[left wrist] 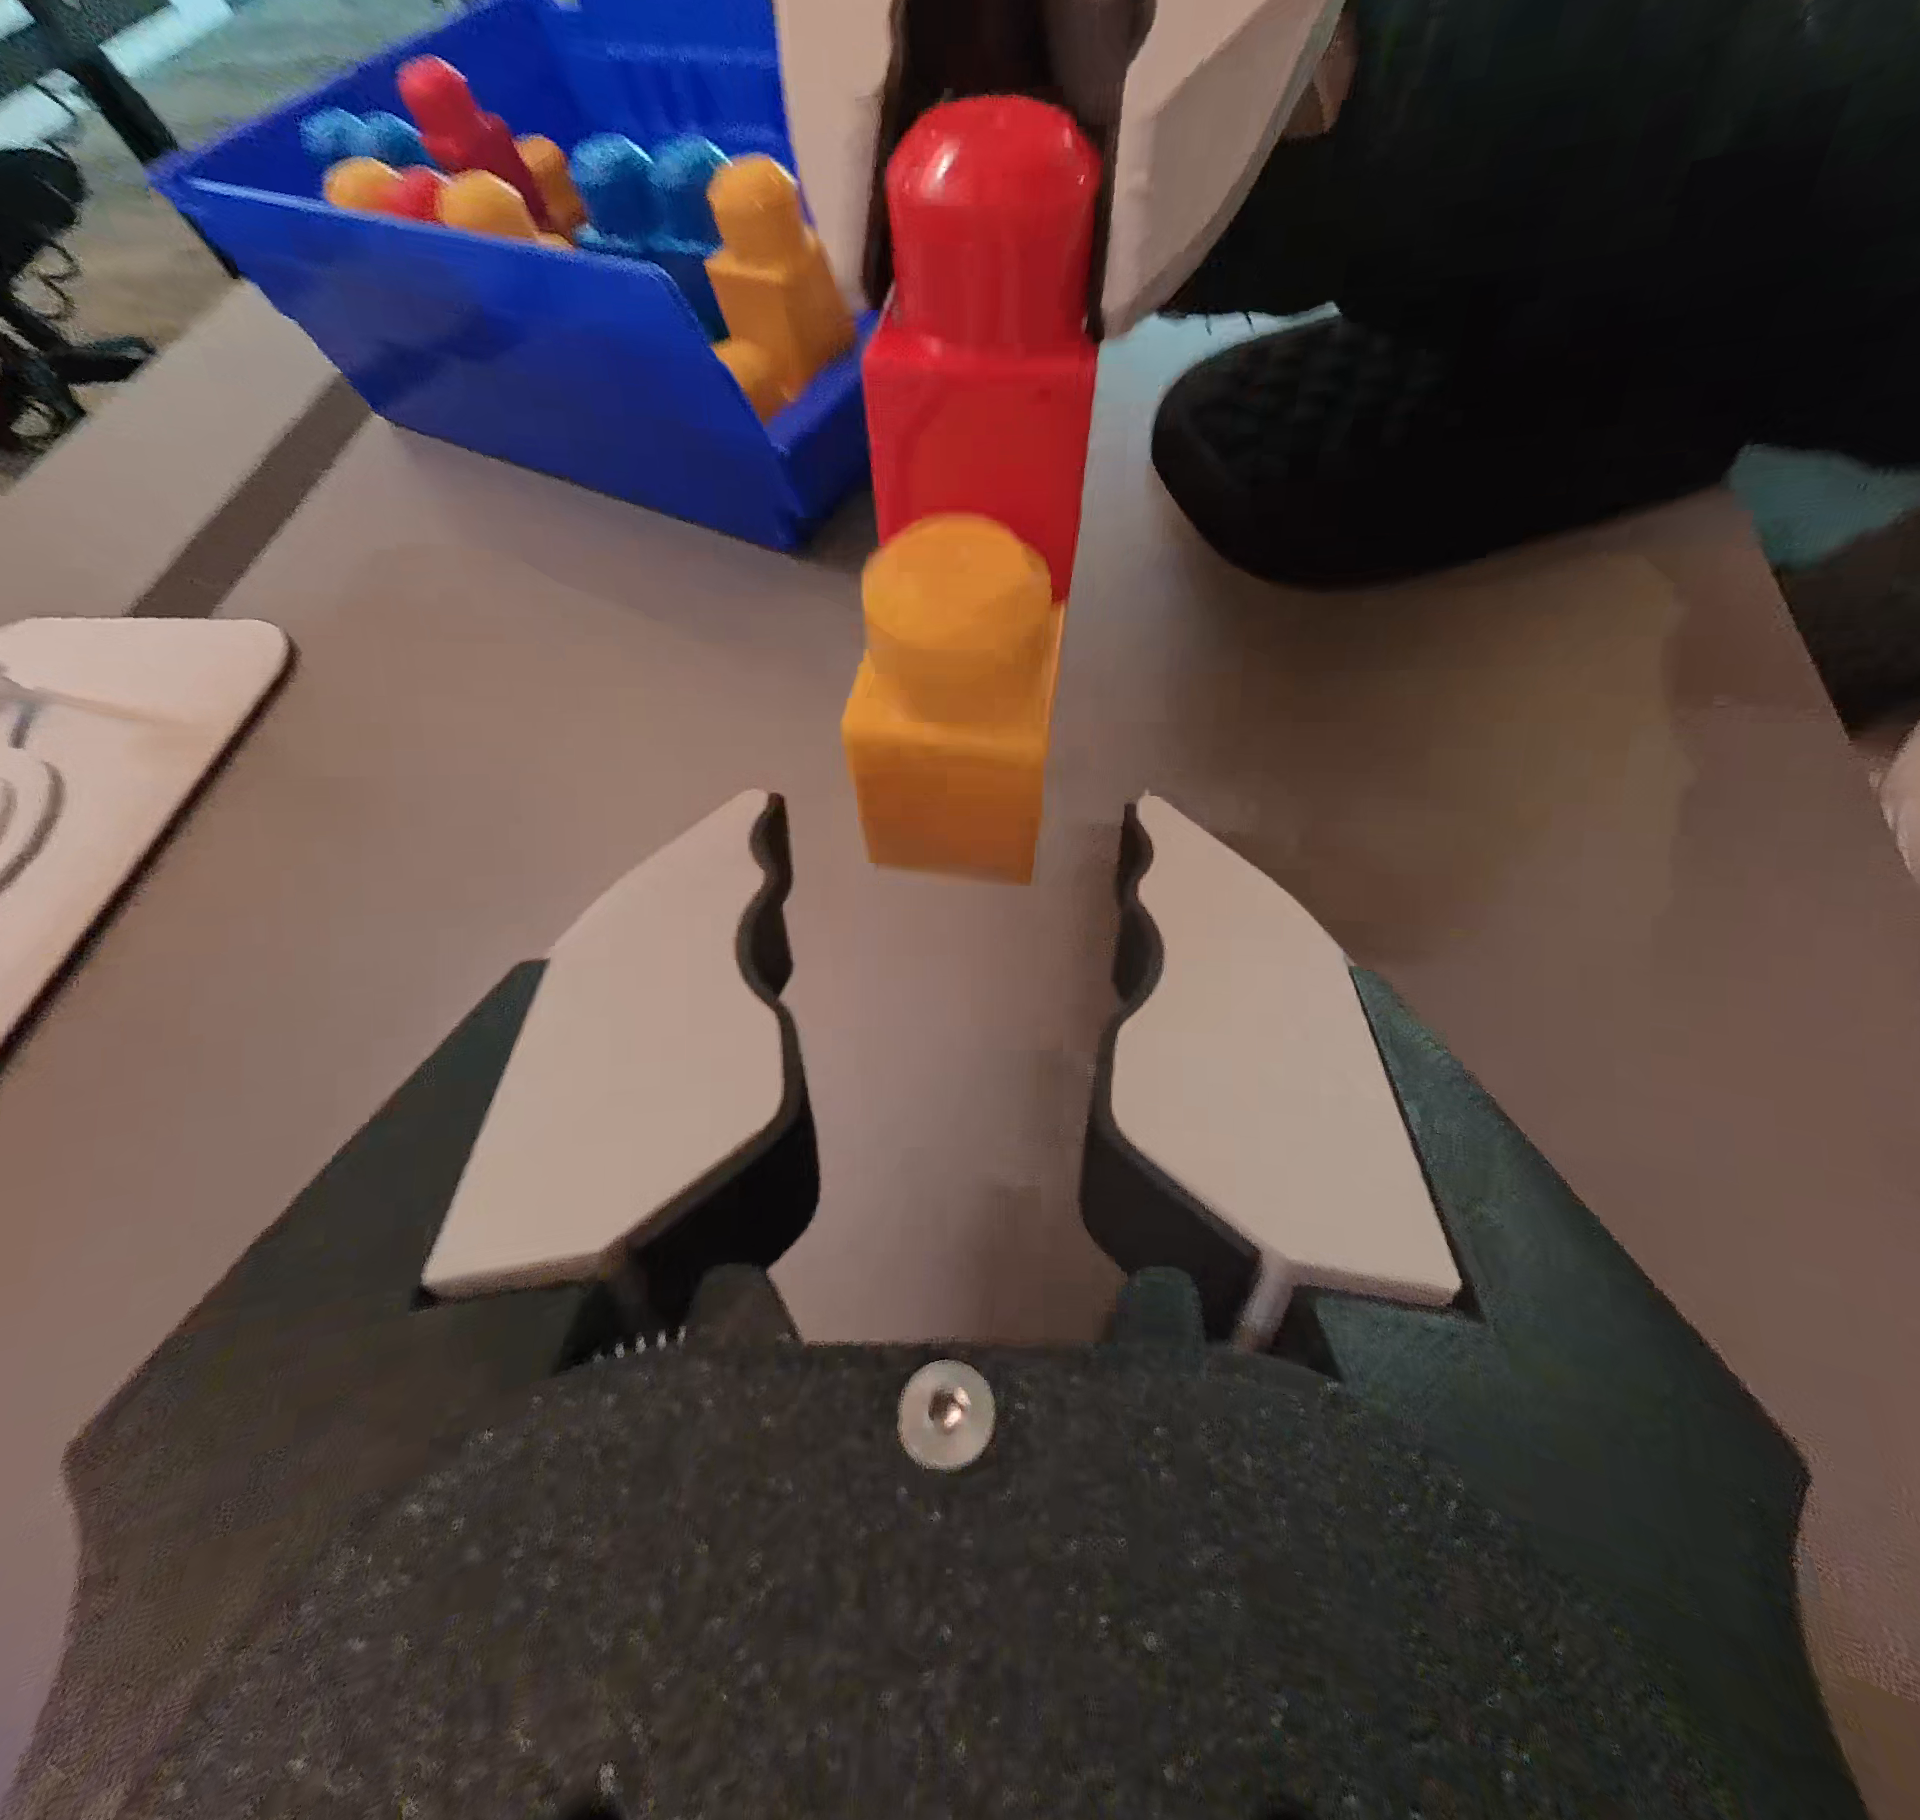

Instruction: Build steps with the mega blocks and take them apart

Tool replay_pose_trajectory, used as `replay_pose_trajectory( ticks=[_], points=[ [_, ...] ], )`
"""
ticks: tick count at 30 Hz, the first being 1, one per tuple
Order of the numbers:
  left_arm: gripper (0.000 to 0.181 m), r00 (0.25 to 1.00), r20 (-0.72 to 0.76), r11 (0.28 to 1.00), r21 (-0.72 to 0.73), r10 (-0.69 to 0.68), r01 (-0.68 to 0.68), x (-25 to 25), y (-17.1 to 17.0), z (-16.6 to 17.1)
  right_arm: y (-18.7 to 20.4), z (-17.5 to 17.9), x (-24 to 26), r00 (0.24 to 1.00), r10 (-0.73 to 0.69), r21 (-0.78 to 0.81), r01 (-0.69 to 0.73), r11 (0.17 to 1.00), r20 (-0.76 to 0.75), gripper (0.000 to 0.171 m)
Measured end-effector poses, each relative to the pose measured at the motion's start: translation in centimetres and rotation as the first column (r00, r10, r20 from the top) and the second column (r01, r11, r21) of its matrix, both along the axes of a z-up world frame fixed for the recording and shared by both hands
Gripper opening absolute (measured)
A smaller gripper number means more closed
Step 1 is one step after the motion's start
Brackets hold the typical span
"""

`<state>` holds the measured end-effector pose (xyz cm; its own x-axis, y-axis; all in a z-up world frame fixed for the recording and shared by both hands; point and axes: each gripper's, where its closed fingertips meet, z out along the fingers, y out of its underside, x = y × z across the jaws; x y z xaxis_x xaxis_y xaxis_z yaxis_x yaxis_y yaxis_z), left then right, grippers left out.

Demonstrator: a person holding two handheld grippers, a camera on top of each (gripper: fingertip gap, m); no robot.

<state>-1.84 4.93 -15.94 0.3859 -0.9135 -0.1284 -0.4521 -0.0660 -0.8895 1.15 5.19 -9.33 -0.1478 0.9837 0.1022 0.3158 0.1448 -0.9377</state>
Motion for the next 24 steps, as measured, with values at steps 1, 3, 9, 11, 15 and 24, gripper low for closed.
replay_pose_trajectory(
  ticks=[1, 3, 9, 11, 15, 24],
  points=[
    [0.062, 0.999, 0.028, 1.000, 0.011, 0.019, -0.020, -0.1, 0.3, 0.5, 0.7, 1.0, 0.6, 0.999, -0.032, 0.007, 0.032, 0.999, -0.036, 0.028],
    [0.062, 0.996, 0.077, 0.998, 0.023, 0.054, -0.056, -0.4, 0.9, 1.3, 2.6, 3.2, 2.3, 0.989, -0.109, 0.029, 0.112, 0.993, -0.103, 0.028],
    [0.059, 0.979, 0.167, 0.989, 0.067, 0.118, -0.131, -1.4, 2.0, 3.3, 10.9, 8.0, 9.5, 0.935, -0.341, 0.122, 0.352, 0.928, -0.103, 0.028],
    [0.057, 0.971, 0.201, 0.983, 0.096, 0.133, -0.155, -1.8, 2.2, 4.3, 14.4, 8.0, 11.8, 0.915, -0.403, 0.126, 0.404, 0.906, -0.036, 0.029],
    [0.054, 0.945, 0.272, 0.960, 0.161, 0.180, -0.229, -2.9, 2.9, 6.1, 21.7, 5.1, 16.6, 0.855, -0.510, 0.073, 0.505, 0.860, 0.090, 0.029],
    [0.051, 0.937, 0.282, 0.945, 0.193, 0.206, -0.265, -3.4, 3.5, 6.1, 29.5, -2.7, 22.5, 0.757, -0.607, -0.018, 0.629, 0.777, 0.240, 0.029]
  ],
)
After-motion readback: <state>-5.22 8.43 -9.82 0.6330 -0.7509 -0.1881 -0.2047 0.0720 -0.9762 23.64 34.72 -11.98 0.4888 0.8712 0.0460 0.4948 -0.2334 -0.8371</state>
